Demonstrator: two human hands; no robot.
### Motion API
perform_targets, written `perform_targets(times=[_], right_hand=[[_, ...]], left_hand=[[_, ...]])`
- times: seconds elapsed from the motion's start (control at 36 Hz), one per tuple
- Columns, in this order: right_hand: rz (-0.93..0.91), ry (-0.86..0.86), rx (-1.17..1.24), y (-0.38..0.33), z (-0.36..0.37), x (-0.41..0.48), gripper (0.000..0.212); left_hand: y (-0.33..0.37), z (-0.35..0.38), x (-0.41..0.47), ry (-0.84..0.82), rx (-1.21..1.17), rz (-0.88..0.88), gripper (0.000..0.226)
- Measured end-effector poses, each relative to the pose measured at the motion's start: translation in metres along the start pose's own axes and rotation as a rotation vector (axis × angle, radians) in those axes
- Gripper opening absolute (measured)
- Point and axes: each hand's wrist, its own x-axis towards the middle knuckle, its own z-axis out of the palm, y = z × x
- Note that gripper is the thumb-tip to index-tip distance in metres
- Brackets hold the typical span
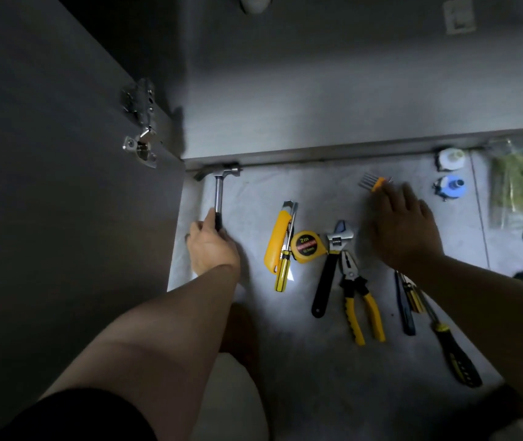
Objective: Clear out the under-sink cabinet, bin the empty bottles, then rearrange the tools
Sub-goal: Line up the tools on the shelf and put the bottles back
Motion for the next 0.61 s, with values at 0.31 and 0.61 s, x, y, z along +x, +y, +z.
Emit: perform_targets(times=[0.31, 0.61], right_hand=[[0.217, 0.141, 0.223, -0.012, 0.009, -0.078, 0.027], [0.458, 0.127, 0.345, 0.011, 0.033, -0.159, 0.027]], left_hand=[[0.059, 0.018, -0.075, -0.127, -0.003, 0.246, 0.042], [0.066, 0.033, -0.108, -0.301, -0.068, 0.223, 0.051]])
